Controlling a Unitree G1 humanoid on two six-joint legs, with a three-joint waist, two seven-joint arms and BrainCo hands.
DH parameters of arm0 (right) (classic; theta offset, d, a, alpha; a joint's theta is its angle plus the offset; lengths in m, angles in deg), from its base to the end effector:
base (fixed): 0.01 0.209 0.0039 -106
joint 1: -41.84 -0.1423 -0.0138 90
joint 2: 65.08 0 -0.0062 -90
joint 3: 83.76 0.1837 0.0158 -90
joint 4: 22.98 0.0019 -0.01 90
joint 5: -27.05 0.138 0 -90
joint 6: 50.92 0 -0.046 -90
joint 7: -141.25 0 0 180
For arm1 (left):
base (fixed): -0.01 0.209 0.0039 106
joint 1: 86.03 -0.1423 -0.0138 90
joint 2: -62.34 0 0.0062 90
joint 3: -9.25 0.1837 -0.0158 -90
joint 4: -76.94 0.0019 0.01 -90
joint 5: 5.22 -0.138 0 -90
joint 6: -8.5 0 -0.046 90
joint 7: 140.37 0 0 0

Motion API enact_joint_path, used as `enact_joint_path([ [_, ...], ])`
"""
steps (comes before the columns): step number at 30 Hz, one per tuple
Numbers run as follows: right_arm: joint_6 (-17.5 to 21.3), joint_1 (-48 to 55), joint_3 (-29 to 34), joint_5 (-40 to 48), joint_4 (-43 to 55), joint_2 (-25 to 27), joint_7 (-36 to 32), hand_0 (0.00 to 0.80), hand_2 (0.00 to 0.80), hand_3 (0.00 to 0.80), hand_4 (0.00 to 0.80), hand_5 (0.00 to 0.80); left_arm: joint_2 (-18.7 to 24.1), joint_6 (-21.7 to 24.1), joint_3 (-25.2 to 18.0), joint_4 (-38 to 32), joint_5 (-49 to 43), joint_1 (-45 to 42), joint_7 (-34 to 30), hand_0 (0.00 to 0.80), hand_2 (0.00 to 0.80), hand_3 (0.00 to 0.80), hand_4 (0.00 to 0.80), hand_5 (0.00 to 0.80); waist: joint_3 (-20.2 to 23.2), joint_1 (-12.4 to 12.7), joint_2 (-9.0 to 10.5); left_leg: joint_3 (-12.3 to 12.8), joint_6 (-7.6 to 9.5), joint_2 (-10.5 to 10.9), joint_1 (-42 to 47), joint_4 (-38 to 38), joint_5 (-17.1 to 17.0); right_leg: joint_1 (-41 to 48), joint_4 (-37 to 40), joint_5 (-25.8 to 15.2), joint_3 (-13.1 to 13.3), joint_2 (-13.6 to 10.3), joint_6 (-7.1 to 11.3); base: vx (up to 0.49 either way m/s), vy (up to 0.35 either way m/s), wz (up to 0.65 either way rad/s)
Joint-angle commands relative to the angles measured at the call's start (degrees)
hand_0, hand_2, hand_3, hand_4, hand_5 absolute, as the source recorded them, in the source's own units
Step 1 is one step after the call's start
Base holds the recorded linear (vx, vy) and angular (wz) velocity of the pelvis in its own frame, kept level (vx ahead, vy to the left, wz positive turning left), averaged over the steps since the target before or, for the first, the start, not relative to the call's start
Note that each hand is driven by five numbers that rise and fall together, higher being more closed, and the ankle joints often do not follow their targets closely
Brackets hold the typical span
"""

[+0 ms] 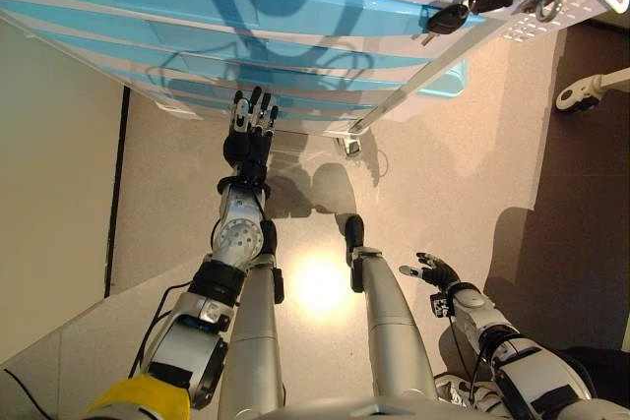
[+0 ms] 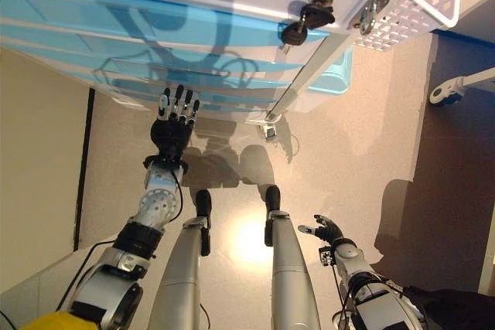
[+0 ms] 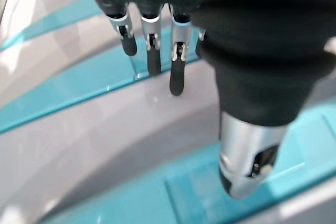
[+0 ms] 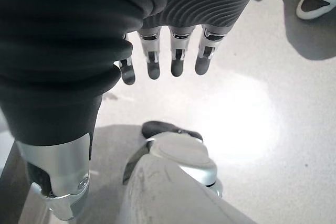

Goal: Open the drawer and pick up the medicine

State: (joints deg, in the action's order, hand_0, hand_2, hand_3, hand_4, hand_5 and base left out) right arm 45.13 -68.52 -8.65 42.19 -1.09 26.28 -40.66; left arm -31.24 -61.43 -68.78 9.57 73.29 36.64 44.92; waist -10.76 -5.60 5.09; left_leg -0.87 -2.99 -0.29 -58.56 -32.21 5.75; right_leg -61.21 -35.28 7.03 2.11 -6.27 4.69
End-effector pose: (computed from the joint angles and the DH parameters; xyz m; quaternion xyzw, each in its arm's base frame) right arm 0.2054 -0.2224 -0.0602 -0.1008 0.3640 -0.0055 0.9259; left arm 0.3024 0.1438 0.1131 -0.5180 -0.1086 -0.0111 0.8484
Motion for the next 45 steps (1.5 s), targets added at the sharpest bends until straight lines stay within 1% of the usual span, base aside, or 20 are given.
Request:
enact_joint_path([
  [1,1.1,2.2,-4.3,-0.3,-1.6,3.2,1.2,0.000,0.000,0.000,0.000,0.000,3.6,8.8,-9.4,-1.7,-0.1,16.2,-1.2,0.000,0.000,0.000,0.000,0.000,4.1,-0.5,-2.71,-1.3,2.57,1.7,-0.6,3.1,0.1,0.5,4.1,-4.6,-1.8,1.2,1.61,0.015,0.003,-0.05],
  [8,0.8,2.5,-4.7,-0.4,-1.3,3.1,1.4,0.000,0.000,0.000,0.000,0.000,4.6,9.8,-10.0,-2.4,-0.3,17.6,-0.3,0.000,0.000,0.000,0.000,0.000,4.2,-0.7,-2.81,-1.3,2.57,1.8,-0.8,3.4,-0.1,0.4,4.3,-4.7,-1.9,1.0,1.69,0.002,0.001,0.00],
  [18,0.4,2.4,-5.4,-1.0,-1.6,3.2,1.5,0.000,0.000,0.000,0.000,0.000,6.0,11.5,-9.8,-4.7,-0.9,19.7,0.9,0.000,0.000,0.000,0.000,0.000,3.3,-0.5,-2.92,-1.6,2.19,2.2,0.9,7.7,-2.1,1.6,6.3,-5.7,-2.4,0.4,2.15,-0.002,0.002,0.02],
  [27,0.2,3.1,-5.0,-1.4,-2.0,3.5,1.3,0.000,0.000,0.000,0.000,0.000,7.9,11.5,-11.2,-6.7,-1.9,17.5,1.1,0.000,0.000,0.000,0.000,0.000,4.0,-0.3,-3.35,-2.0,1.90,2.3,0.4,7.4,-2.4,1.7,6.5,-5.4,-2.5,0.4,1.72,0.003,-0.002,0.01],
  [32,0.2,3.6,-5.0,-1.7,-2.0,3.4,1.1,0.000,0.000,0.000,0.000,0.000,7.9,11.2,-11.8,-7.4,-2.0,15.5,0.6,0.000,0.000,0.000,0.000,0.000,4.9,0.1,-3.47,-2.3,1.72,2.1,1.1,8.4,-2.7,2.4,7.5,-5.5,-2.9,0.7,1.58,0.003,-0.006,0.01],
  [37,0.2,3.9,-4.8,-1.6,-2.1,3.2,1.4,0.000,0.000,0.000,0.000,0.000,7.0,10.9,-12.1,-7.3,-1.0,14.4,0.0,0.000,0.000,0.000,0.000,0.000,5.3,0.5,-3.30,-2.9,1.38,2.0,3.3,11.6,-4.0,4.3,9.7,-6.0,-3.6,0.8,1.65,0.012,-0.025,0.07],
  [45,0.1,4.2,-4.2,-1.7,-2.1,3.5,1.7,0.000,0.000,0.000,0.000,0.000,6.2,9.9,-11.9,-7.6,-0.5,12.3,-0.8,0.000,0.000,0.000,0.000,0.000,5.6,0.6,-3.15,-3.4,1.12,2.1,4.3,12.6,-4.4,5.8,10.8,-6.0,-4.1,0.6,1.57,0.024,-0.010,0.06],
])
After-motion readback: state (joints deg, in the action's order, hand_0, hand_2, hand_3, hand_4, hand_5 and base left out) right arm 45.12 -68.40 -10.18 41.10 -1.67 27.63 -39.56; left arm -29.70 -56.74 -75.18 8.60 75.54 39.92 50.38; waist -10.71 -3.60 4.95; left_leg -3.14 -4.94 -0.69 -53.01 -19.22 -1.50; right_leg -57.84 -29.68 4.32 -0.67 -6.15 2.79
